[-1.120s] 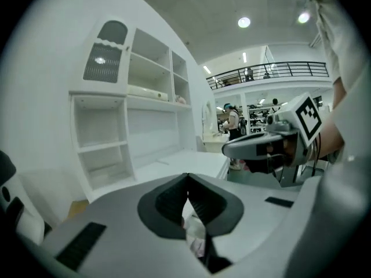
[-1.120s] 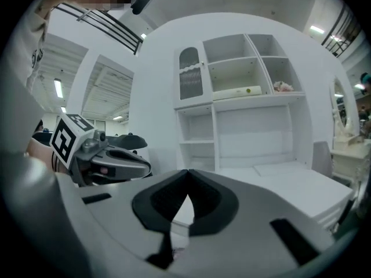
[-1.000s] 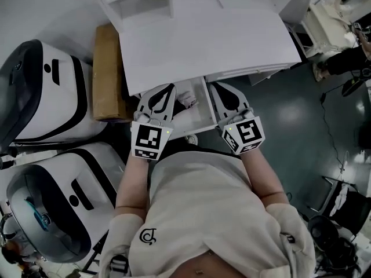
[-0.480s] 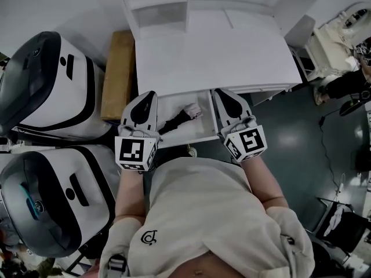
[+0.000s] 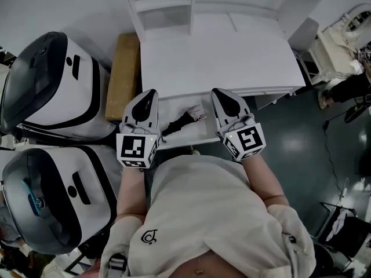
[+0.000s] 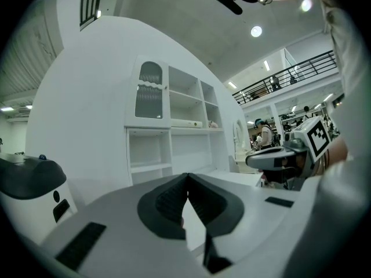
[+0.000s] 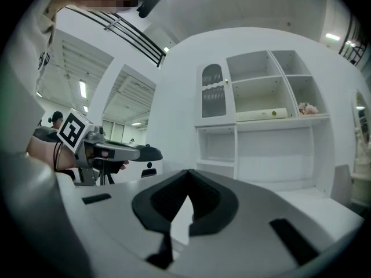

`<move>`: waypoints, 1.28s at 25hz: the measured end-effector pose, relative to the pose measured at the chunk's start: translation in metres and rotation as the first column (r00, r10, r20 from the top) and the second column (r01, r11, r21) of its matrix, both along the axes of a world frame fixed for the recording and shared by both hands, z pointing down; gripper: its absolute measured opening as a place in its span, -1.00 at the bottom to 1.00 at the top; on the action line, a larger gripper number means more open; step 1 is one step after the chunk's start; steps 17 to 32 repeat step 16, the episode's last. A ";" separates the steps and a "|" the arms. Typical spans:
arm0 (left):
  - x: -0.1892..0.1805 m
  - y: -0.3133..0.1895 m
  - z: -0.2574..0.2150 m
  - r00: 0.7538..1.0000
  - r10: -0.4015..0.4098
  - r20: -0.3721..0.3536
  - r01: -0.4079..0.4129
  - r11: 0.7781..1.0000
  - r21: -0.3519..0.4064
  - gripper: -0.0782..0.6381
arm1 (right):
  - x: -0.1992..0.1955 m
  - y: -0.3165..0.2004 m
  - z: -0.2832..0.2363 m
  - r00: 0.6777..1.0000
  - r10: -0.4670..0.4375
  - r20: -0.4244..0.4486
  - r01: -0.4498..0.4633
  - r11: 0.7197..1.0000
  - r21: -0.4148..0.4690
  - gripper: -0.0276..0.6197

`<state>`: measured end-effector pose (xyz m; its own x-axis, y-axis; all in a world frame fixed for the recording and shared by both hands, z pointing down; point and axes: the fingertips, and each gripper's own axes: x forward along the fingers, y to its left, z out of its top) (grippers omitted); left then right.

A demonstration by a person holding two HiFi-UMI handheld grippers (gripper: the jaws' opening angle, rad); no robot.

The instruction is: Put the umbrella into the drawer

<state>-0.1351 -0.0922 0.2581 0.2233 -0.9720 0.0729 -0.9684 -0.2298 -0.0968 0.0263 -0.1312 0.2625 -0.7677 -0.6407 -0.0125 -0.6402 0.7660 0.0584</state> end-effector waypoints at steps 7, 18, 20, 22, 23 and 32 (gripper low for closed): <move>0.004 -0.008 0.004 1.000 0.005 0.004 -0.004 1.000 -0.019 -0.75 | 0.000 -0.004 0.002 1.000 -0.010 -0.003 0.010 1.000 -0.002 -0.90; 0.012 -0.022 0.010 1.000 0.021 0.012 -0.020 0.999 -0.040 -0.75 | 0.003 -0.014 0.010 1.000 -0.015 -0.001 0.015 1.000 -0.020 -0.91; 0.012 -0.022 0.010 1.000 0.021 0.012 -0.020 0.999 -0.040 -0.75 | 0.003 -0.014 0.010 1.000 -0.015 -0.001 0.015 1.000 -0.020 -0.91; 0.012 -0.022 0.010 1.000 0.021 0.012 -0.020 0.999 -0.040 -0.75 | 0.003 -0.014 0.010 1.000 -0.015 -0.001 0.015 1.000 -0.020 -0.91; 0.012 -0.022 0.010 1.000 0.021 0.012 -0.020 0.999 -0.040 -0.75 | 0.003 -0.014 0.010 1.000 -0.015 -0.001 0.015 1.000 -0.020 -0.91; 0.012 -0.022 0.010 1.000 0.021 0.012 -0.020 0.999 -0.040 -0.75 | 0.003 -0.014 0.010 1.000 -0.015 -0.001 0.015 1.000 -0.020 -0.91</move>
